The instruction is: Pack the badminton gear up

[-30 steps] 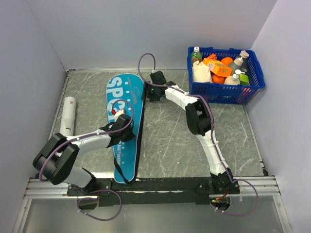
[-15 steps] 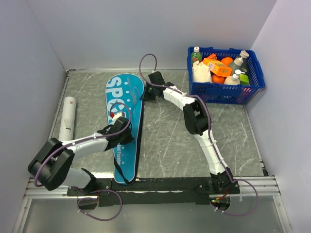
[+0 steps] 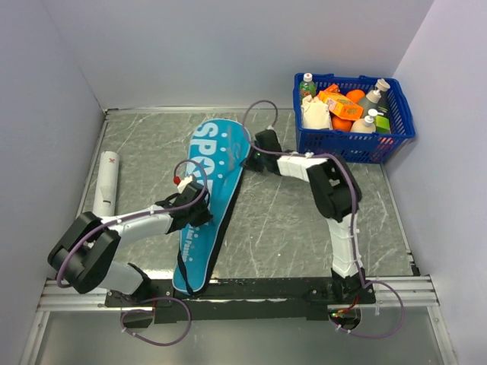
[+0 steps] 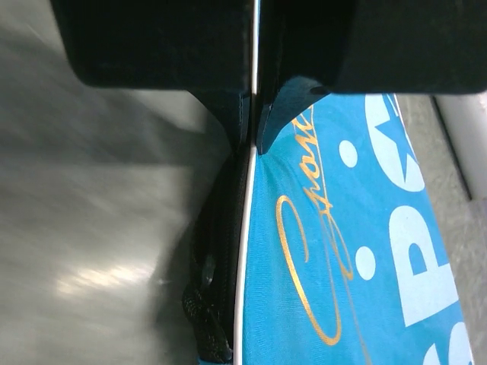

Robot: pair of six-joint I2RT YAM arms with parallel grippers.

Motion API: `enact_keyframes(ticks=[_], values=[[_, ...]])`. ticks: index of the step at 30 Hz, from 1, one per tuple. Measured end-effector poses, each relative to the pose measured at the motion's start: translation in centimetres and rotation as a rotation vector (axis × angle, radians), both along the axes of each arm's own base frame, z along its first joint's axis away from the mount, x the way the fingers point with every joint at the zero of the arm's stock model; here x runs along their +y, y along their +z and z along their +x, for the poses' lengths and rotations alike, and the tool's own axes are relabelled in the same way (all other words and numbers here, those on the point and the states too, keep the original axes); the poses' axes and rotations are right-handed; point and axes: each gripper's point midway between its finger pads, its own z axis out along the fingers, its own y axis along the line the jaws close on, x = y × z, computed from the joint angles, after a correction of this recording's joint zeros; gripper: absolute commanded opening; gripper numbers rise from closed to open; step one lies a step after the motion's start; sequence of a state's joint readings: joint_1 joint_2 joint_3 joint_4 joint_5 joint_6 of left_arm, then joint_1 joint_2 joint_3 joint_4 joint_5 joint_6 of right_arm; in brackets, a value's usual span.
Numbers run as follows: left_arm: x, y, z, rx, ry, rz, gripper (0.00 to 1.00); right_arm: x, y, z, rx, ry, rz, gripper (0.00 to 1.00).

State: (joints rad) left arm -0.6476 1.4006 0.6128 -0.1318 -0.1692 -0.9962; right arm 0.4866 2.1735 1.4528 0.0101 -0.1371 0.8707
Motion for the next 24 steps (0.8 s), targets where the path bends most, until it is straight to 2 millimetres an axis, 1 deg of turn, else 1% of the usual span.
enact_keyframes(ticks=[2,3,6,8,12,15,16,17,18,20,21,22,24], values=[[-0.3,0.2,0.3,0.000,0.004,-0.005,0.01,-1.9,0.0,-1.1,0.000,-0.046,-0.016,0.00],[-0.5,0.4,0.5,0.002,0.004,-0.010,0.01,-2.5,0.0,-1.5,-0.001,-0.063,-0.022,0.00],[-1.1,0.7,0.3,0.019,-0.013,-0.029,0.01,-4.8,0.5,-3.3,-0.014,-0.129,-0.044,0.00],[-1.3,0.9,0.1,0.033,-0.026,-0.041,0.01,-6.0,0.8,-4.4,-0.014,-0.165,-0.053,0.00],[-2.1,1.4,-0.1,0.047,-0.061,-0.068,0.01,-7.8,1.3,-6.0,-0.019,-0.225,-0.055,0.00],[-2.5,1.8,0.0,0.035,-0.076,-0.087,0.01,-9.4,1.4,-7.4,-0.019,-0.275,-0.057,0.00],[-2.2,2.1,0.4,0.015,-0.069,-0.077,0.01,-10.1,1.1,-8.1,-0.013,-0.291,-0.065,0.00],[-1.5,2.1,0.9,-0.004,-0.051,-0.054,0.01,-10.8,0.7,-8.9,0.002,-0.304,-0.079,0.00],[-0.3,2.0,1.5,-0.018,-0.021,-0.018,0.01,-11.4,0.1,-9.9,0.022,-0.311,-0.096,0.00],[1.2,1.8,1.9,-0.027,0.004,0.031,0.01,-11.9,-0.8,-11.2,0.062,-0.313,-0.108,0.00],[1.8,1.9,1.9,-0.034,0.008,0.053,0.01,-11.8,-0.8,-11.3,0.065,-0.313,-0.108,0.00],[1.8,2.3,1.7,-0.041,-0.003,0.056,0.01,-11.8,-0.7,-11.3,0.068,-0.312,-0.109,0.00],[1.1,3.5,0.9,-0.067,-0.041,0.047,0.01,-11.8,-0.6,-11.2,0.077,-0.312,-0.115,0.00]])
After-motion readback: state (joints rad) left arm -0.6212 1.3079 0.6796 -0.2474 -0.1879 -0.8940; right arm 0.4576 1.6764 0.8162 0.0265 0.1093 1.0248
